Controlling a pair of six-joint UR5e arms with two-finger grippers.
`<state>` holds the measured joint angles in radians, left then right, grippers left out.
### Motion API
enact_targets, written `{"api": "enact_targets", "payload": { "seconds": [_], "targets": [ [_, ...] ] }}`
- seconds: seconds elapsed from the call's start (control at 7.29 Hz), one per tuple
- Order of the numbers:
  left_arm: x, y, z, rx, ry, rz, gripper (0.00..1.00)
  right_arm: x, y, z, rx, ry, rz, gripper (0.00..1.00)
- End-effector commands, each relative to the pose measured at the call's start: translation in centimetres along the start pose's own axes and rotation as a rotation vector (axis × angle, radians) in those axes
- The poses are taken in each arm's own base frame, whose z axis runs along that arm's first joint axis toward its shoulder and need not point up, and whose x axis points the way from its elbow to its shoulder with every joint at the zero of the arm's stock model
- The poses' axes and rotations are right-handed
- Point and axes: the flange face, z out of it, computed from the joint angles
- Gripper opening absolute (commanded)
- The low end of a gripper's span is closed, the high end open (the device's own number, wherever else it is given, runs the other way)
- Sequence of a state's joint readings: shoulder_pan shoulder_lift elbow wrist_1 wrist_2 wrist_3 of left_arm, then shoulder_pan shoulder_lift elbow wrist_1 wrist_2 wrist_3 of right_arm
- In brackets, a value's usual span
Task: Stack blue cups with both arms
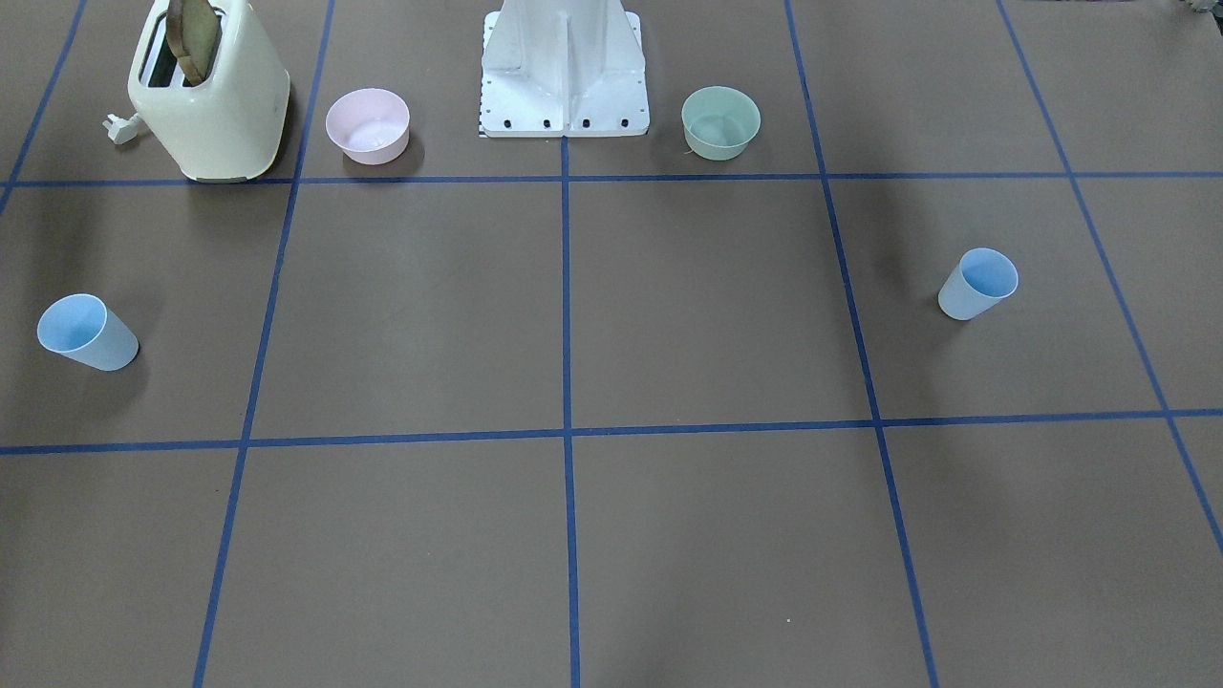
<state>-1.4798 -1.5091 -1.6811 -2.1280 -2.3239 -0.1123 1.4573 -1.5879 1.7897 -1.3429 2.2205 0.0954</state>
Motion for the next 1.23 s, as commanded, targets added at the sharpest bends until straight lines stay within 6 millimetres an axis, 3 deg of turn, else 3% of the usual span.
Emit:
{"api": "enact_targets", "payload": {
  "seconds": [0.0,0.14,0.55,0.82,1.1],
  "targets": [
    [7.2,0.0,5.8,-0.076,0.082,-0.148,0.99,-1.8,-0.2,1.2,-0.018,-0.013,0.026,1.00],
    [8.6,2.3,7.7,-0.130,0.099,-0.157,0.99,-1.8,-0.1,1.2,-0.019,-0.013,0.029,1.00],
    [13.9,3.4,11.8,-0.145,0.074,-0.192,0.97,-1.6,0.2,1.4,-0.024,-0.014,0.031,1.00],
    [15.9,4.3,13.1,-0.162,0.095,-0.160,0.93,-1.5,0.3,1.5,-0.027,-0.014,0.033,1.00],
    [17.1,6.5,14.1,-0.160,0.092,-0.104,0.50,-1.5,0.3,1.5,-0.028,-0.012,0.033,1.00]
  ]
}}
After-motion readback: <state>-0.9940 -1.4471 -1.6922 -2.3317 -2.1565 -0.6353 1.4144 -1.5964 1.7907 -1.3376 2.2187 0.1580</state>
